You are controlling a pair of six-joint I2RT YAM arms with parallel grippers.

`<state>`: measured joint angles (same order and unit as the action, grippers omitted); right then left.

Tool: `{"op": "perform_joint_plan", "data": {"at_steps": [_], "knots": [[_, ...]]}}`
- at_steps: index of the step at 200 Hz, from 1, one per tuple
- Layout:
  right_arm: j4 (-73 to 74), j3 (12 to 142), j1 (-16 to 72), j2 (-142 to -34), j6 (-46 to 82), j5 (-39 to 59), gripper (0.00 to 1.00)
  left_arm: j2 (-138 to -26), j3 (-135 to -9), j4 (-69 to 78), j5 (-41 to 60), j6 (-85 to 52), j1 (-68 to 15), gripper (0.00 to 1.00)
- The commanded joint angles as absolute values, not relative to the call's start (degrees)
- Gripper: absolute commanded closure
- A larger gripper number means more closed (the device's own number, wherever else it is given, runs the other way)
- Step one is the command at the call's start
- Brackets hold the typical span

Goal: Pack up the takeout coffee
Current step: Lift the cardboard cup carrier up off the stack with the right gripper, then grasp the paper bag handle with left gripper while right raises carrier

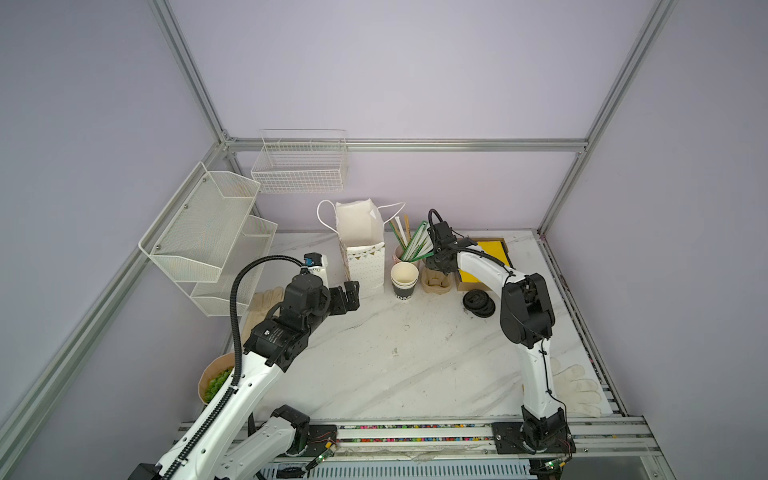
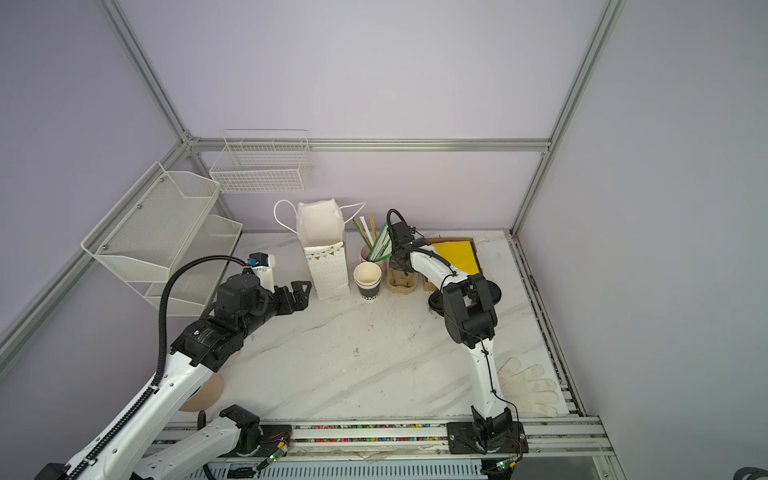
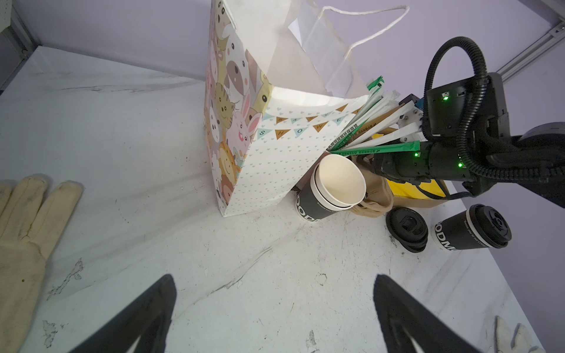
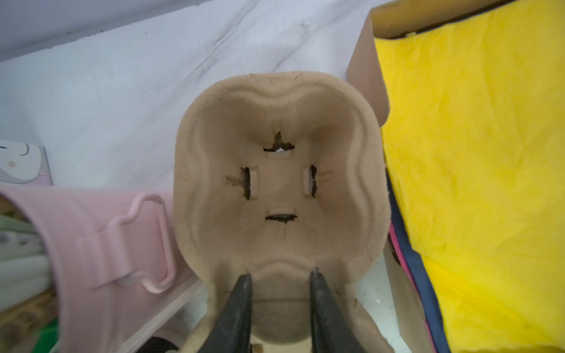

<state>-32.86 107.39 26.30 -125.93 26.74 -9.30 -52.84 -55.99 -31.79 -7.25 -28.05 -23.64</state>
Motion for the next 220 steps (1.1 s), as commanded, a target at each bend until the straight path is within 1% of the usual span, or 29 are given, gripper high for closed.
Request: {"op": "perform_joint_plan", "data": {"at_steps": [1,51,64,88,112,155,177,197,220], "knots": [[-34.1,107.8,26.5,-122.3,27.0,-10.7,0.73,-53.0,-55.0,-29.9,-6.4,-28.6,-23.2,0.0],[-34.1,106.5,26.6,-121.3,26.4,-11.5,0.73,-53.4,-55.1,-30.1,-6.3,-28.7,-23.2,0.0],[-37.5,108.3,26.5,-121.5,27.1,-12.5,0.73,-53.4,-55.1,-30.1,-6.3,-28.7,-23.2,0.0],[-35.7,106.1,26.5,-117.1,26.7,-13.1,0.73,-53.3,-55.1,-30.1,-6.8,-28.7,-23.1,0.0],[-37.1,104.8,26.6,-113.8,27.0,-12.9,0.73,-52.9,-55.0,-30.2,-7.8,-29.0,-22.9,0.0],[-37.7,97.5,26.6,-103.6,26.6,-14.1,0.72,-52.4,-56.1,-29.7,-9.6,-31.5,-22.3,0.0],[-38.2,93.3,26.5,-97.4,26.5,-14.7,0.72,-52.1,-59.1,-29.6,-9.6,-34.0,-22.0,0.0],[-38.0,89.8,26.5,-91.2,25.8,-15.0,0.72,-52.0,-61.7,-28.8,-12.0,-35.7,-21.7,0.0],[-38.1,86.0,26.6,-84.6,25.4,-13.4,0.72,-53.6,-64.7,-26.7,-13.7,-37.1,-21.2,0.0]]}}
